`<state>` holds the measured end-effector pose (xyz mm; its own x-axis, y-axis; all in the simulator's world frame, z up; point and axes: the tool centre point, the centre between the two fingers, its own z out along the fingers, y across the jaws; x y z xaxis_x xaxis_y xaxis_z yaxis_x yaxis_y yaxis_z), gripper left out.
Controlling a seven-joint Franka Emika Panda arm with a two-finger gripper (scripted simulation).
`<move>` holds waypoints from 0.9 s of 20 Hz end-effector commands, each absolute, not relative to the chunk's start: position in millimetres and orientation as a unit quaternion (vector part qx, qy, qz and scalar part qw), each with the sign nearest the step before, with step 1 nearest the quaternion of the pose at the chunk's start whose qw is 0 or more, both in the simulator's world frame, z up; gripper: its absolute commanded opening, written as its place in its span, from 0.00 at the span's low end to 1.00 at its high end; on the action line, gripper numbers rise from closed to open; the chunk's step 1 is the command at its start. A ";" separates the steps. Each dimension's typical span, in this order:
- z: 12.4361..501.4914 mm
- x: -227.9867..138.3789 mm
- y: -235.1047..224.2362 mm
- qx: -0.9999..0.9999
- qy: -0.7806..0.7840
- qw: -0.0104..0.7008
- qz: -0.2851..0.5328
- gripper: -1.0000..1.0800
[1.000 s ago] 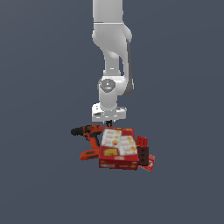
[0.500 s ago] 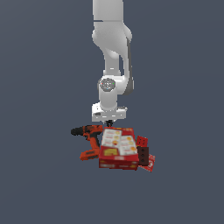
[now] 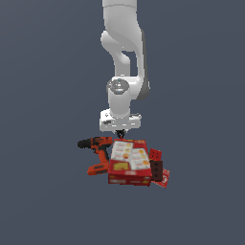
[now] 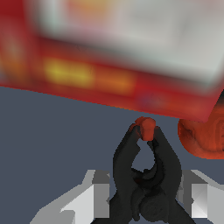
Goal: Pick up a designated object from a clutter of objects.
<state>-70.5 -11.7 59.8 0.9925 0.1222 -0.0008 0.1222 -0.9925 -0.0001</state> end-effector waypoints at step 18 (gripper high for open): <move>224.0 3.8 13.0 -0.998 -0.061 0.000 0.000 0.00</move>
<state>-2.2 10.9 210.0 0.9925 0.1224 0.0004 0.1224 -0.9925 0.0000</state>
